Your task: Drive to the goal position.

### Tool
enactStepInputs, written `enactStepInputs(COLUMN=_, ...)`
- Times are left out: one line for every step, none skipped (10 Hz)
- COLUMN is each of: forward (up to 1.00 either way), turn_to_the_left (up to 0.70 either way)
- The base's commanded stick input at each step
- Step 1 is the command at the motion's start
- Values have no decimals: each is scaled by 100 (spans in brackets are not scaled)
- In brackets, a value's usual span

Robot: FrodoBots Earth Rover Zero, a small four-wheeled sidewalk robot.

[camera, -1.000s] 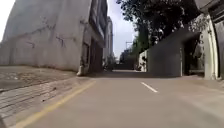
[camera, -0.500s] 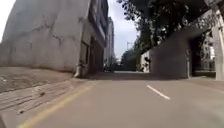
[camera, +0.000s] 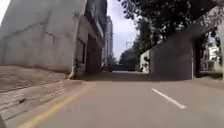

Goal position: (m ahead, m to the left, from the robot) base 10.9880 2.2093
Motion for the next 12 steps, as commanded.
enactStepInputs(forward=100, turn_to_the_left=6)
enactStepInputs(forward=100, turn_to_the_left=6)
enactStepInputs(forward=100, turn_to_the_left=6)
enactStepInputs(forward=100, turn_to_the_left=6)
enactStepInputs(forward=100, turn_to_the_left=6)
enactStepInputs(forward=100, turn_to_the_left=6)
enactStepInputs(forward=100, turn_to_the_left=6)
enactStepInputs(forward=100, turn_to_the_left=1)
enactStepInputs(forward=100, turn_to_the_left=-26)
enactStepInputs(forward=100, turn_to_the_left=-34)
enactStepInputs(forward=100, turn_to_the_left=-1)
enactStepInputs(forward=100, turn_to_the_left=6)
